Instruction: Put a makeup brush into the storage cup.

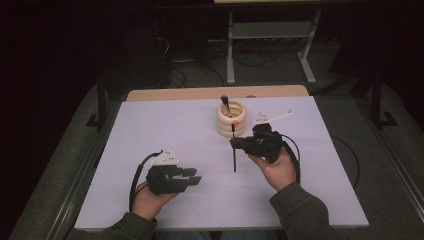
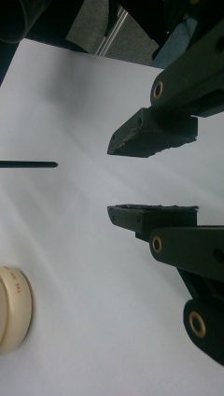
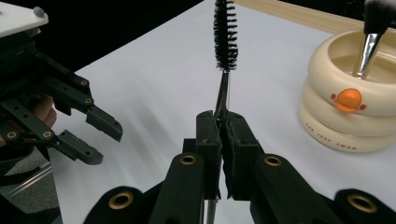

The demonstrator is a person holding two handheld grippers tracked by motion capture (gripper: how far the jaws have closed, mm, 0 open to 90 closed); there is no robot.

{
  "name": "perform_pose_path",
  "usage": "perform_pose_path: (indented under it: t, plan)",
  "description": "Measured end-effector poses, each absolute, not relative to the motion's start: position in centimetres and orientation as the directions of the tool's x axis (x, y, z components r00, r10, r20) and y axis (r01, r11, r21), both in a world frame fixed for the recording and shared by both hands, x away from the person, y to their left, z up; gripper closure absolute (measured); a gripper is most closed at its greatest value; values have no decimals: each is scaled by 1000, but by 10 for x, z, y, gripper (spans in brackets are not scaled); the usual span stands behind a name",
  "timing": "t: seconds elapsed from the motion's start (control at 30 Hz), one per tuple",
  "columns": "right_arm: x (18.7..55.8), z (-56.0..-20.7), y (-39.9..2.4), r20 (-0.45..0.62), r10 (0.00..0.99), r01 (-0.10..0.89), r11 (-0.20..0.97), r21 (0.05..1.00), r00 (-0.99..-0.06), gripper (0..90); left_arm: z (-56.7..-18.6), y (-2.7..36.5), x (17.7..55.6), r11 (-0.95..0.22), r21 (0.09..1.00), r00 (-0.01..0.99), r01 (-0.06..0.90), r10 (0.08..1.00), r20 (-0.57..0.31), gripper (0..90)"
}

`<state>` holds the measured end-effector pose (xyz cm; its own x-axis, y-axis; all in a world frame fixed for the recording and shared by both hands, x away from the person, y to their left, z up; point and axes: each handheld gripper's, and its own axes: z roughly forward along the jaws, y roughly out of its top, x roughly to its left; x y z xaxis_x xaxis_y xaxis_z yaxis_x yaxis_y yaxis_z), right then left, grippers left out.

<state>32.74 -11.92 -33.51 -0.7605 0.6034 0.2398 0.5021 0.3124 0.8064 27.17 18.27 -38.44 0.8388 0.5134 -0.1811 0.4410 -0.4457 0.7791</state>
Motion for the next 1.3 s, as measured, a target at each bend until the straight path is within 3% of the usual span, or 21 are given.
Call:
perform_pose_path:
  t: [1.3]
  plan:
    - [375,-290,-121,265,644,546,284,788,-717,845,-385,208,267,-422,791,810,443,566,-153,540]
